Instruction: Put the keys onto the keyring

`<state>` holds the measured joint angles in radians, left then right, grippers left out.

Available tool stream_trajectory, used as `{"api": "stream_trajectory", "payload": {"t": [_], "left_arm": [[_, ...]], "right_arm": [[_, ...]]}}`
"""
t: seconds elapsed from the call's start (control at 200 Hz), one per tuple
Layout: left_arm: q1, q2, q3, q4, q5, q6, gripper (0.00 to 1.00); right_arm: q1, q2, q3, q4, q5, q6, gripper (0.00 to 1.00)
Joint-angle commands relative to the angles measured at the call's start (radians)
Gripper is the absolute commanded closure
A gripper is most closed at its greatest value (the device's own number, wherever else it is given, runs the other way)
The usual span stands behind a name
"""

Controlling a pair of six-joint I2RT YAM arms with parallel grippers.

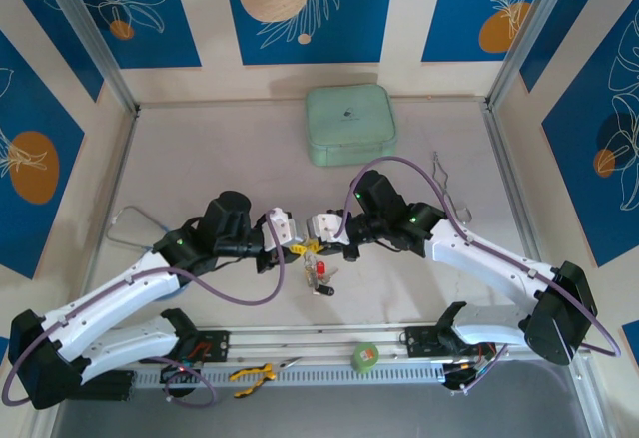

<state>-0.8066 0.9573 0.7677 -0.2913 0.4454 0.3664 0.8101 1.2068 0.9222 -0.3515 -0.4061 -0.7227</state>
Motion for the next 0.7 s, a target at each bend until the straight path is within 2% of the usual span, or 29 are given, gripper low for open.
{"api": "stream_trajectory", "payload": {"t": [0.0,0.225,0.285,0.335,0.375,0.47,0.695], "left_arm": [[-0.008,0.007,0.023,0.045,0.036,-0.016,0.80],[-0.007,0.010,0.017,0.051,0.012,-0.016,0.94],[-0.008,0.007,0.012,0.052,-0.006,-0.025,1.00],[-0.007,0.003,0.009,0.041,-0.012,-0.032,1.00],[-0.007,-0.001,0.006,0.040,-0.023,-0.044,1.00],[-0.007,-0.020,-0.015,0.046,-0.022,-0.056,1.00],[-0.008,-0.037,-0.031,0.065,-0.021,-0.048,1.00]], "right_arm": [[0.009,-0.021,-0.008,0.038,-0.016,0.023,1.00],[0.004,-0.030,-0.027,0.069,-0.008,0.055,1.00],[-0.010,-0.046,-0.051,0.093,-0.015,0.079,0.89],[-0.021,-0.058,-0.074,0.110,-0.020,0.093,0.79],[-0.027,-0.065,-0.088,0.117,-0.020,0.102,0.76],[-0.032,-0.069,-0.104,0.118,-0.020,0.113,0.75],[-0.032,-0.056,-0.106,0.134,-0.027,0.123,0.80]]}}
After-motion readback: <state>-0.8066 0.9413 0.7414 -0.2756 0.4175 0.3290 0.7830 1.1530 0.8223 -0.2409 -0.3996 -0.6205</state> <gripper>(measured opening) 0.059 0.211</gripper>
